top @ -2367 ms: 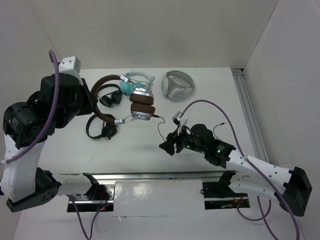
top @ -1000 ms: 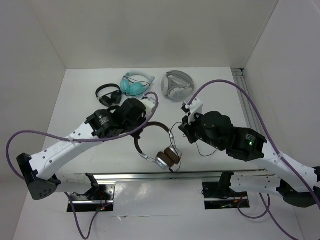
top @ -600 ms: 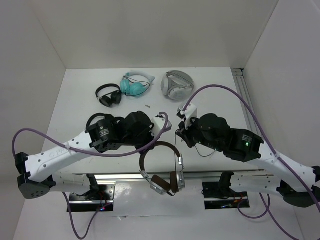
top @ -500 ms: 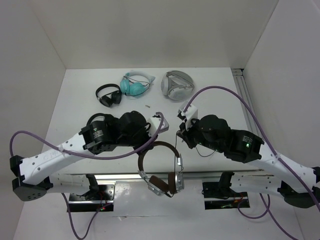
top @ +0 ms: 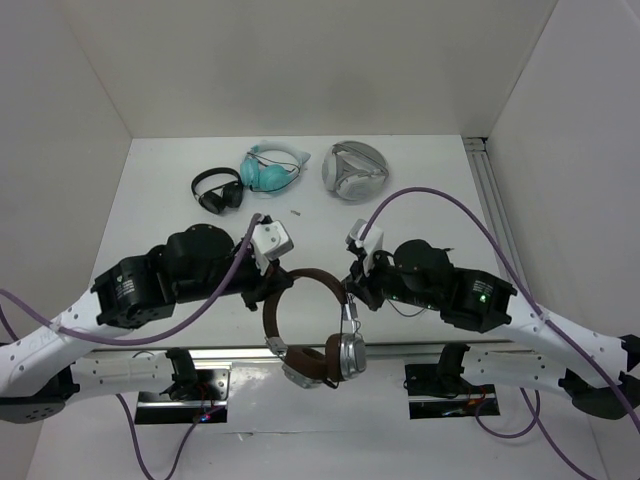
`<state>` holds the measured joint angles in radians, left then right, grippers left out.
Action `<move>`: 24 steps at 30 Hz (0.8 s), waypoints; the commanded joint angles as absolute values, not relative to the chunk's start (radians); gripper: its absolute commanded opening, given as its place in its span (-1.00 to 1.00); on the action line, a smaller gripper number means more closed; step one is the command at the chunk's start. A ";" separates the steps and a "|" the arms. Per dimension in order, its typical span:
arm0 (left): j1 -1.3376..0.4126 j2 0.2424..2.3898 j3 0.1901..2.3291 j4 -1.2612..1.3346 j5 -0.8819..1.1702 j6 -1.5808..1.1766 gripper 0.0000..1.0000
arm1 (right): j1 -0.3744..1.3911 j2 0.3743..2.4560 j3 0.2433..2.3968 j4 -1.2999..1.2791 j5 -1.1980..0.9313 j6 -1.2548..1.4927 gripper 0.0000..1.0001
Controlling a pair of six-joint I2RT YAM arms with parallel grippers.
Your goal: Wrap the headphones
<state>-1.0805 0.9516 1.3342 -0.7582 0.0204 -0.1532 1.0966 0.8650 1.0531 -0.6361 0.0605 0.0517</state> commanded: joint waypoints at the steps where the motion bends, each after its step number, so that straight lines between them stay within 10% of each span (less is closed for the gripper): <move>1: -1.086 0.900 1.348 -0.569 -0.001 -0.261 -1.00 | 1.098 0.847 0.993 -0.456 0.014 0.064 -0.91; 6: -1.086 0.868 1.368 -0.545 -0.222 -0.366 -1.00 | 1.098 0.810 0.862 -0.229 -0.003 0.100 -0.60; 24: -1.086 0.804 1.520 -0.759 -0.801 -0.900 -1.00 | 1.080 1.032 0.425 0.590 -0.035 0.244 -0.60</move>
<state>-1.0843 0.8158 1.4422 -0.7639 -0.6693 -0.7231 1.0706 1.0058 0.4637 0.3408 0.0109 0.1905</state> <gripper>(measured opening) 0.064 0.201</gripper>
